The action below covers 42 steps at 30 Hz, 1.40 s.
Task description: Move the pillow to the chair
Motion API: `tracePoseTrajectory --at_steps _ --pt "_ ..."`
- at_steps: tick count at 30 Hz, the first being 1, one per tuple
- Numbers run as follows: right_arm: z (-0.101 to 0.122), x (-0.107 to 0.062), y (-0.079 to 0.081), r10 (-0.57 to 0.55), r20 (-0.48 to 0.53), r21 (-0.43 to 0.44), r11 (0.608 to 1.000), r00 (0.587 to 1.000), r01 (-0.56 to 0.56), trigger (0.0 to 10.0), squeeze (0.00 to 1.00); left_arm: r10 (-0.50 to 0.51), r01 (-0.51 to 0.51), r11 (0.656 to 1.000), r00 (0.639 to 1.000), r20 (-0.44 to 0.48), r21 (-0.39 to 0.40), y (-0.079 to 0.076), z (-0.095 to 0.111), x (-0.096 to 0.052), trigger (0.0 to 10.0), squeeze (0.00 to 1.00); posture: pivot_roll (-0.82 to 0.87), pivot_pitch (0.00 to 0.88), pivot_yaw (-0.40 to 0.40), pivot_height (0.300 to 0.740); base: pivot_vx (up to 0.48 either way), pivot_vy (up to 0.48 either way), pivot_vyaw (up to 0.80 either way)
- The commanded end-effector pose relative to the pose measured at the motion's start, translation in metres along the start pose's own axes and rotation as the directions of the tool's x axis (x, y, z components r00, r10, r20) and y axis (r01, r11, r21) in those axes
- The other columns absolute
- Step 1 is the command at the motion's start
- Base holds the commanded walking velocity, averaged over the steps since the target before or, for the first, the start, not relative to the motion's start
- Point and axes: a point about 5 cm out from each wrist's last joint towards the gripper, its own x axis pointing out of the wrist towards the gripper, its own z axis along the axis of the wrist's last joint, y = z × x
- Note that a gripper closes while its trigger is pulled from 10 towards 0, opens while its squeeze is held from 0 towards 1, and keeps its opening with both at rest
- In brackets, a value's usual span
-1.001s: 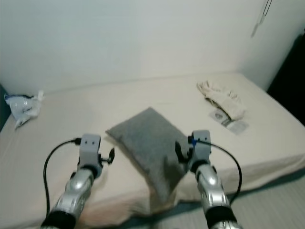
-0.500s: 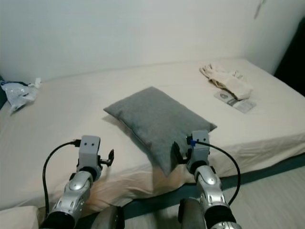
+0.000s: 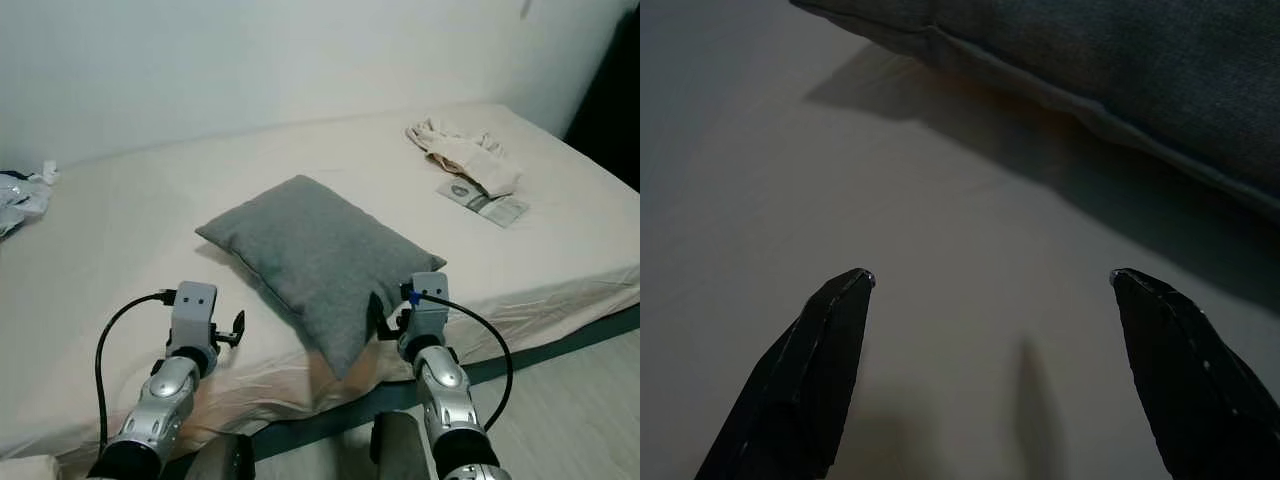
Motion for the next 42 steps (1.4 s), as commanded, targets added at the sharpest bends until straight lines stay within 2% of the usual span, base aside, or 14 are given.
tracePoseTrajectory --at_steps 1,12,18,24,25,27,35,36,37,38,39,40,41,42 --pt "0.0 0.001 0.0 0.0 -0.004 -0.01 1.0 1.0 0.0 10.0 0.0 -0.004 0.004 1.0 1.0 -0.001 0.02 0.001 0.0 -0.001 10.0 0.0 -0.01 0.08 0.012 0.595 0.0 0.0 0.0" --pt "0.001 0.003 0.002 0.0 -0.004 -0.001 1.0 1.0 0.0 10.0 0.0 -0.012 0.012 1.0 1.0 -0.009 0.026 0.003 0.0 0.0 10.0 0.0 0.0 0.094 0.017 0.595 0.0 0.0 0.0" --pt "0.013 0.011 0.001 0.015 0.021 -0.006 1.0 1.0 -0.015 10.0 0.0 -0.027 0.026 0.999 1.0 0.007 0.036 0.007 0.011 0.007 10.0 0.0 0.02 0.137 0.032 0.565 0.0 0.0 0.0" --pt "0.042 0.019 -0.003 0.053 0.103 -0.009 0.999 0.993 -0.053 10.0 0.0 -0.03 0.031 0.998 0.999 0.019 -0.052 0.021 0.02 0.009 10.0 0.0 0.03 0.162 0.041 0.545 0.0 0.0 0.0" --pt "0.049 0.021 -0.007 0.062 0.113 -0.022 0.998 0.992 -0.06 10.0 0.0 -0.043 0.045 0.992 0.999 0.014 -0.121 0.024 0.022 0.01 10.0 0.0 0.04 0.17 0.044 0.545 0.0 0.0 0.0" --pt "0.052 0.022 -0.01 0.061 0.114 -0.024 0.998 0.992 -0.059 10.0 0.0 -0.046 0.047 0.988 0.999 0.011 -0.144 0.025 0.023 0.011 10.0 0.0 0.04 0.173 0.045 0.545 0.0 0.0 0.0" --pt "0.085 0.035 -0.029 0.109 0.131 -0.017 0.994 0.985 -0.108 10.0 0.0 -0.078 0.08 0.942 0.997 0.02 -0.327 0.039 0.048 0.026 10.0 0.0 0.05 0.197 0.05 0.545 0.0 0.0 0.0" --pt "0.094 0.036 -0.029 0.143 0.139 -0.016 0.99 0.98 -0.142 10.0 0.18 -0.083 0.09 0.934 0.996 0.034 -0.345 0.044 0.055 0.029 10.0 0.08 0.05 0.2 0.05 0.545 0.0 0.0 0.0" --pt "0.101 0.038 -0.031 0.167 0.144 -0.017 0.986 0.975 -0.166 10.0 0.18 -0.09 0.1 0.927 0.995 0.045 -0.361 0.049 0.06 0.031 10.0 0.19 0.05 0.204 0.051 0.545 0.0 0.0 0.0" --pt "0.107 0.038 -0.033 0.179 0.146 -0.017 0.984 0.973 -0.178 10.0 0.21 -0.097 0.11 0.918 0.994 0.053 -0.382 0.053 0.064 0.032 10.0 0.58 0.06 0.206 0.051 0.545 0.0 0.0 0.0" --pt "0.112 0.039 -0.037 0.177 0.149 -0.021 0.984 0.973 -0.176 10.0 0.24 -0.104 0.119 0.91 0.993 0.058 -0.397 0.057 0.068 0.033 10.0 0.84 0.06 0.209 0.052 0.545 0.0 0.0 0.0" --pt "0.112 0.039 -0.037 0.177 0.149 -0.021 0.984 0.973 -0.176 10.0 0.24 -0.104 0.119 0.91 0.993 0.058 -0.397 0.057 0.068 0.033 10.0 0.84 0.06 0.209 0.052 0.545 0.0 0.0 0.0" --pt "0.119 0.039 -0.052 0.117 0.143 -0.005 0.993 0.983 -0.118 10.0 0.56 -0.139 0.154 0.891 0.988 0.067 -0.426 0.06 0.073 0.035 10.0 1.0 0.06 0.213 0.054 0.545 0.0 0.0 0.0" --pt "0.12 0.039 -0.057 0.096 0.143 0.002 0.995 0.985 -0.098 10.0 0.56 -0.152 0.167 0.886 0.986 0.069 -0.432 0.06 0.075 0.035 10.0 1.0 0.06 0.213 0.054 0.545 0.0 0.0 0.0"
